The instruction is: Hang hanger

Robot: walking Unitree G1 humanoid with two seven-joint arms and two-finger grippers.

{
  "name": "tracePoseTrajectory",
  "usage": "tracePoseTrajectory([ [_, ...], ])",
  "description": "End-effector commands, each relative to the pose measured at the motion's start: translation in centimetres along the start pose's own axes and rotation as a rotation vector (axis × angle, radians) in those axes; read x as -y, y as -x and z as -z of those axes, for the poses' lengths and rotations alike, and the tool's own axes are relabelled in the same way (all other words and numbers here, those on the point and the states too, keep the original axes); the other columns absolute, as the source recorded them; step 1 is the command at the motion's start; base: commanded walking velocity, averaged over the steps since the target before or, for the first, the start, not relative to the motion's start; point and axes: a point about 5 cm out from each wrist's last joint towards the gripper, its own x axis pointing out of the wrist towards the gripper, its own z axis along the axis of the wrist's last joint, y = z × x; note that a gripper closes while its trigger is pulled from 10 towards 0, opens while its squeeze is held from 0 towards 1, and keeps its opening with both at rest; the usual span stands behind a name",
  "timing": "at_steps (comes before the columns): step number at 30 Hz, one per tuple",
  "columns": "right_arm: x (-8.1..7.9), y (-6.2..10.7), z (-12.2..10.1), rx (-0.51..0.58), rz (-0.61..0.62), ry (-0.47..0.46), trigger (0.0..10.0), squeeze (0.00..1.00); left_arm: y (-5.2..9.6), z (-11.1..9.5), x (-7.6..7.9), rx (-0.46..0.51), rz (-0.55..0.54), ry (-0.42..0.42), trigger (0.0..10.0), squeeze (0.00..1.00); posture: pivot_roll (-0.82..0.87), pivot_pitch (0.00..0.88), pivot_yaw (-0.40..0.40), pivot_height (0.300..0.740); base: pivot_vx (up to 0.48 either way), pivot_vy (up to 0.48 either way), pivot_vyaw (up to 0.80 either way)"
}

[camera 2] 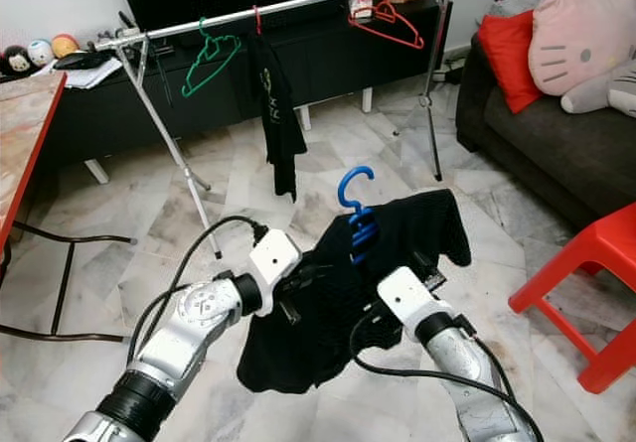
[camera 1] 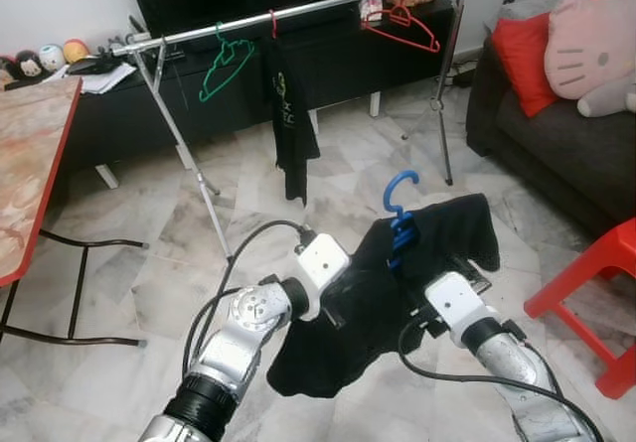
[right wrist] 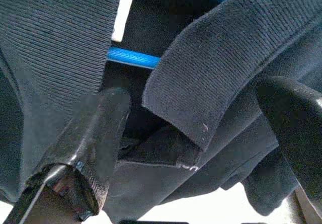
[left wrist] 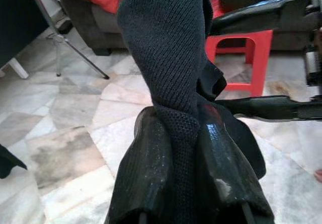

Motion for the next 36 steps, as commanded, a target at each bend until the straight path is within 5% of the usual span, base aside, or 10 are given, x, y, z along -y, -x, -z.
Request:
tracePoseTrajectory([
  [1, -0.1, -0.3, -0.1, -0.013, -0.008, 0.018, 10.0, 0.0, -0.1, -1.5, -0.1, 0.059, 0.017, -0.004, 10.0, 0.0, -0.22, 0.0, 0.071, 0.74, 0.0, 0.0, 0.0],
  [22, 0.7, -0.9, 0.7, -0.157, 0.046, 0.1, 10.0, 0.0, -0.1, -1.9, 0.5, 0.041, 0.065, 0.014, 10.0, 0.0, -0.21, 0.0, 0.064, 0.74, 0.0, 0.0, 0.0],
  [23, 0.7, -0.9, 0.7, -0.158, 0.047, 0.101, 8.9, 0.0, 0.0, -1.8, 0.5, 0.04, 0.065, 0.014, 10.0, 0.0, -0.21, 0.0, 0.064, 0.74, 0.0, 0.0, 0.0],
  [24, 0.7, -1.0, 0.8, -0.166, 0.056, 0.112, 0.0, 0.0, 0.0, -1.7, 0.5, 0.035, 0.063, 0.014, 10.0, 0.0, -0.21, 0.0, 0.064, 0.74, 0.0, 0.0, 0.0],
  [36, 0.8, -1.2, 0.9, -0.18, 0.073, 0.111, 0.0, 0.0, 0.2, -1.6, 0.4, 0.027, 0.054, 0.02, 10.0, 0.0, -0.2, 0.0, 0.06, 0.74, 0.0, 0.0, 0.0],
])
